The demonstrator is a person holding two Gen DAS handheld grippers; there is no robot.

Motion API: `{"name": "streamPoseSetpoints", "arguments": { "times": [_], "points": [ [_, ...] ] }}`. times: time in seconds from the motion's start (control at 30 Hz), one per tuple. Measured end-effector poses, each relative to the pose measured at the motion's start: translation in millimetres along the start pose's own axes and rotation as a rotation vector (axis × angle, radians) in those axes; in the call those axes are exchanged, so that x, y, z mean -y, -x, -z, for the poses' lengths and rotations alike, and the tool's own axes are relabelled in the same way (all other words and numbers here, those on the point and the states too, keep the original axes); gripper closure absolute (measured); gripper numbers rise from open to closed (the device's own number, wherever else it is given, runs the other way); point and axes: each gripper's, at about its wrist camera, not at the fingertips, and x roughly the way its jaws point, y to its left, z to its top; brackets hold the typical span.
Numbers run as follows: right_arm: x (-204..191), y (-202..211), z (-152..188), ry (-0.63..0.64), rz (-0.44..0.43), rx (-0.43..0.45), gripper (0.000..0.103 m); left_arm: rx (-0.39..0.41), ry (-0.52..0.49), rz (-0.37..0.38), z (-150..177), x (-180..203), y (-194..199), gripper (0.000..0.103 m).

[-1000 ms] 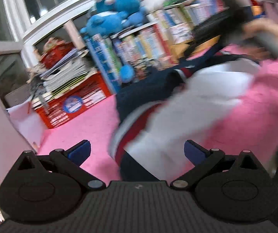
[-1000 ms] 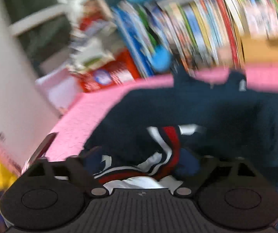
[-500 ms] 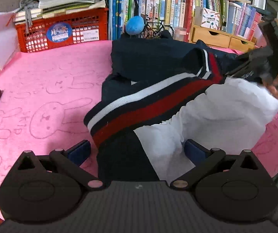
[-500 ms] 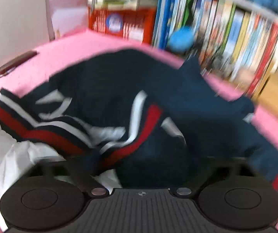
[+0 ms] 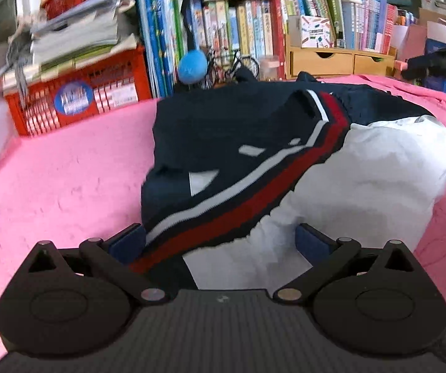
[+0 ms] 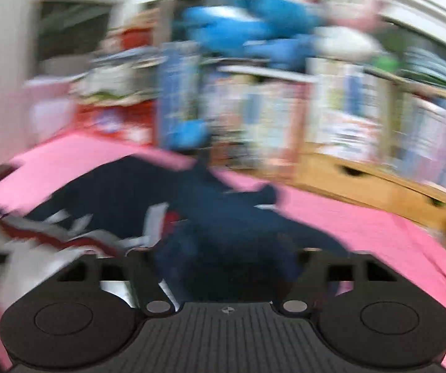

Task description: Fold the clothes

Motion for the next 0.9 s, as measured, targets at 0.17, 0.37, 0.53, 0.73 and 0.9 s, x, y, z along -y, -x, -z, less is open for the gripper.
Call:
{"name": "streamPoseSetpoints", "arguments": {
  "times": [0.17, 0.37, 0.53, 0.73, 0.9],
  "points": [
    [-67.7, -77.6, -2.2, 0.306, -0.099, -0.093, 0.01, -0.005, 0.005, -0.009, 3.0, 2.8, 3.5, 0.0],
    [-73.7, -109.6, -1.5, 0.212, -0.061, -0.159, 0.066, -0.006, 0.008, -0.009, 0.4, 4.8, 2.8, 0.0],
    [-42.9, -49.5, -14.3, 0.015, 0.004, 0.001, 0.077, 0.032, -0.004, 0.012, -7.3, 7.7, 5.0, 0.0],
    [-21.6, -30.0, -11.9, 0.041, -0.037, 0.015, 0.016, -0.004, 0.045, 0.012, -7.0, 0.8, -10.0, 0.0],
    [-43.6, -82.3, -10.4, 0.236, -0.049, -0.106, 0.016, -0.025, 0.064, -0.017, -0.8, 0.6, -7.4, 0.0]
  ]
}}
